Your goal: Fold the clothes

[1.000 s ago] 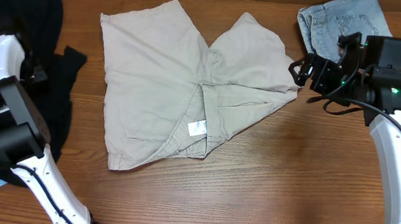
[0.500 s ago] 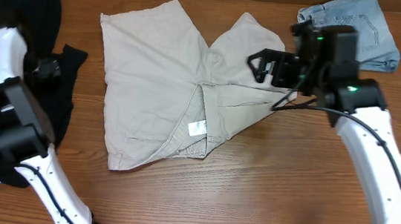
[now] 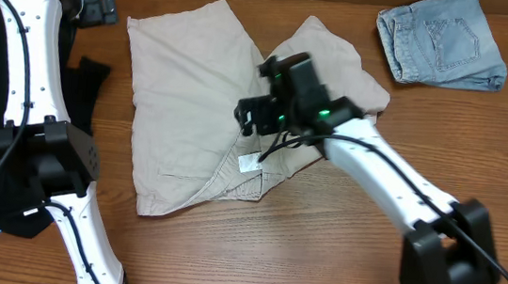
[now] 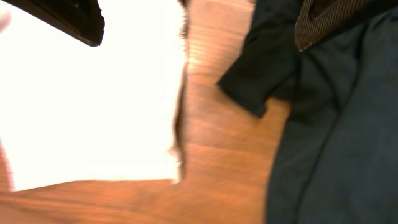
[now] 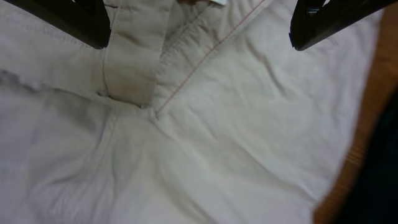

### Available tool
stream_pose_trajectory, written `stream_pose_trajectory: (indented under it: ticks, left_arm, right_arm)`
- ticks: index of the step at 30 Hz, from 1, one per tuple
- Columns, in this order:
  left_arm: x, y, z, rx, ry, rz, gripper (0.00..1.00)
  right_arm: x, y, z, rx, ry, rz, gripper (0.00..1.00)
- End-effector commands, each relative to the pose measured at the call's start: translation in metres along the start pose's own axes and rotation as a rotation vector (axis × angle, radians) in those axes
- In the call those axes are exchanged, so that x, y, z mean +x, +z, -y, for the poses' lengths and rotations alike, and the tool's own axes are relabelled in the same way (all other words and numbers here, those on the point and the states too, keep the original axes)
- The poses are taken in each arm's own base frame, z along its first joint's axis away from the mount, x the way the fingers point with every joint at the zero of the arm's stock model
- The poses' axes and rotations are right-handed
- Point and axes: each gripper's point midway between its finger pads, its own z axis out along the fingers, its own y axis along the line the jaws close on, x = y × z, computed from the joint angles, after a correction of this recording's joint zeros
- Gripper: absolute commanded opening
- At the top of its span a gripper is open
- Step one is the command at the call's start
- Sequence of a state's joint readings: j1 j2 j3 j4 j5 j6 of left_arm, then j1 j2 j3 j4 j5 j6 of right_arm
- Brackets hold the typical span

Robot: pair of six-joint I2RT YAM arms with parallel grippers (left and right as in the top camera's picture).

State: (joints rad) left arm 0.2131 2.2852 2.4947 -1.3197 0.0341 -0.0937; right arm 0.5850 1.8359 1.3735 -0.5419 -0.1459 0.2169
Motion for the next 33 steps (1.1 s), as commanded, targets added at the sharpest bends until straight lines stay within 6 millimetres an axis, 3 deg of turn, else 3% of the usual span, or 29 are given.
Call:
stream_pose_trajectory:
  ticks: [1, 3, 8, 17, 21, 22, 27, 30, 33]
  left_arm:
    - [-0.005, -0.014, 0.034, 0.092, 0.056, 0.033, 1.0]
    - [-0.004, -0.013, 0.041, 0.097, 0.069, 0.029, 1.0]
    - [-0.004, -0.013, 0.052, 0.105, 0.087, 0.039, 1.0]
    - [-0.005, -0.013, 0.052, 0.105, 0.088, 0.04, 1.0]
    - [-0.005, -0.013, 0.052, 0.105, 0.088, 0.039, 1.0]
    - [-0.005, -0.013, 0.052, 0.105, 0.088, 0.039, 1.0]
    - [-0.003, -0.013, 0.051, 0.104, 0.088, 0.033, 1.0]
    - [0.0, -0.013, 0.051, 0.103, 0.087, 0.021, 1.0]
    - [0.002, -0.013, 0.051, 0.102, 0.087, 0.012, 1.0]
  right_arm:
    - [-0.003, 0.014, 0.024, 0.221, -0.015, 0.037, 0.96]
    - [0.0, 0.021, 0.03, 0.273, -0.022, 0.038, 0.95]
    - [0.014, 0.04, 0.044, 0.336, -0.029, -0.002, 0.82]
    - [0.018, 0.045, 0.051, 0.37, -0.026, -0.015, 0.28]
    - [0.017, 0.038, 0.057, 0.418, -0.002, -0.023, 0.1]
    - [0.017, 0.033, 0.058, 0.429, 0.01, -0.032, 0.04]
    - [0.023, -0.009, 0.068, 0.502, 0.136, -0.121, 0.04]
    - [0.041, -0.05, 0.071, 0.526, 0.256, -0.226, 0.04]
    - [0.068, -0.083, 0.06, 0.456, 0.345, -0.368, 0.04]
